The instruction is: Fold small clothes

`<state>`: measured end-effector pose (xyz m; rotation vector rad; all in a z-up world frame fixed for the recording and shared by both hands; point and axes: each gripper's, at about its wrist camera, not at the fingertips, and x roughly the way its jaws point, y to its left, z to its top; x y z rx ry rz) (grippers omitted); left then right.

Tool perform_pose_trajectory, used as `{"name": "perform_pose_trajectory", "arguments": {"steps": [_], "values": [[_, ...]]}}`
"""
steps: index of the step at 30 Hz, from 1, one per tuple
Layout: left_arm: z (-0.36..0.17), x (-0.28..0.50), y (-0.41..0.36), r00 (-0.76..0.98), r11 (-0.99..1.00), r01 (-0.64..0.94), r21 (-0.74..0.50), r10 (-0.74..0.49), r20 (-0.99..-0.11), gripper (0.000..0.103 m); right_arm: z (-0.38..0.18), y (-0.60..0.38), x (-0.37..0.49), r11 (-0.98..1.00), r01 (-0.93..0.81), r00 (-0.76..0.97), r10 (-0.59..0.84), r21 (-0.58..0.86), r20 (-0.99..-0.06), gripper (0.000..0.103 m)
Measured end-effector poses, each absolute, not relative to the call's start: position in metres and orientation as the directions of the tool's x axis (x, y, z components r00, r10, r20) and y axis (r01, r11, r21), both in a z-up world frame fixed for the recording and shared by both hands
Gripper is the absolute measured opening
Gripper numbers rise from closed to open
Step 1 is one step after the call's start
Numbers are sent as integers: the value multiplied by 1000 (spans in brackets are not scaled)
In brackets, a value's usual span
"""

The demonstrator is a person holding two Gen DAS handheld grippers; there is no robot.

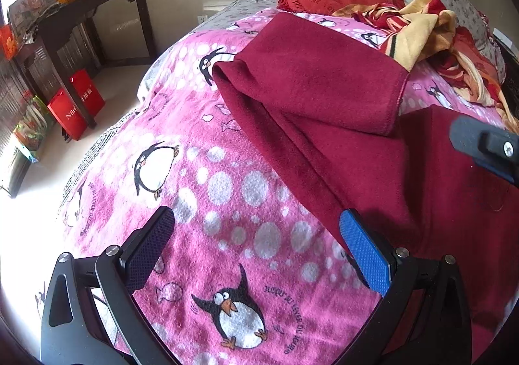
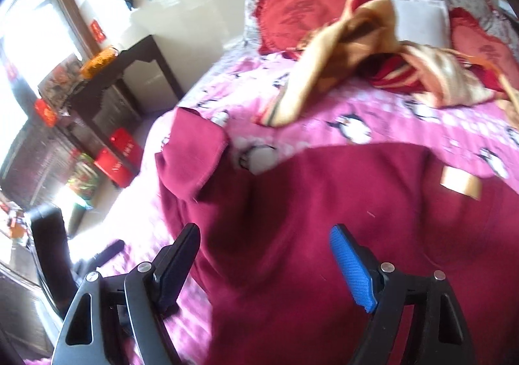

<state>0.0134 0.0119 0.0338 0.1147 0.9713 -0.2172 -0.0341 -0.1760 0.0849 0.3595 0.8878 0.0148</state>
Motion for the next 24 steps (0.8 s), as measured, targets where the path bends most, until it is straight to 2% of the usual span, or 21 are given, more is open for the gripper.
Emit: {"name": "perform_pose_trajectory", "arguments": {"steps": [7, 8, 10, 11, 12, 16, 20, 24], "values": [[20, 23, 14, 527, 975, 224, 5, -117, -841, 102, 64, -154, 35, 881, 88, 607, 323, 466, -726, 81], [20, 22, 13, 533, 974, 227, 14, -112, -839, 102, 60, -149, 45, 871, 79, 600, 346, 484, -721, 79], [19, 23, 11, 539, 972, 233, 29, -104, -836, 102, 54, -141, 56, 871, 69, 594, 356, 486, -722, 55], [19, 23, 10, 540, 972, 234, 32, -103, -835, 102, 53, -137, 61, 868, 56, 593, 368, 493, -716, 28], [18, 23, 10, 541, 972, 234, 31, -104, -835, 102, 54, -137, 63, 867, 59, 592, 369, 496, -716, 11], [18, 22, 11, 544, 971, 235, 36, -101, -833, 102, 90, -141, 50, 875, 35, 663, 341, 483, -667, 5], [21, 17, 9, 546, 973, 227, 35, -98, -832, 102, 147, -164, 5, 883, -11, 731, 327, 469, -599, 5], [26, 5, 10, 550, 972, 233, 25, -110, -828, 102, 186, -202, -40, 892, 15, 778, 273, 451, -566, 5]]}}
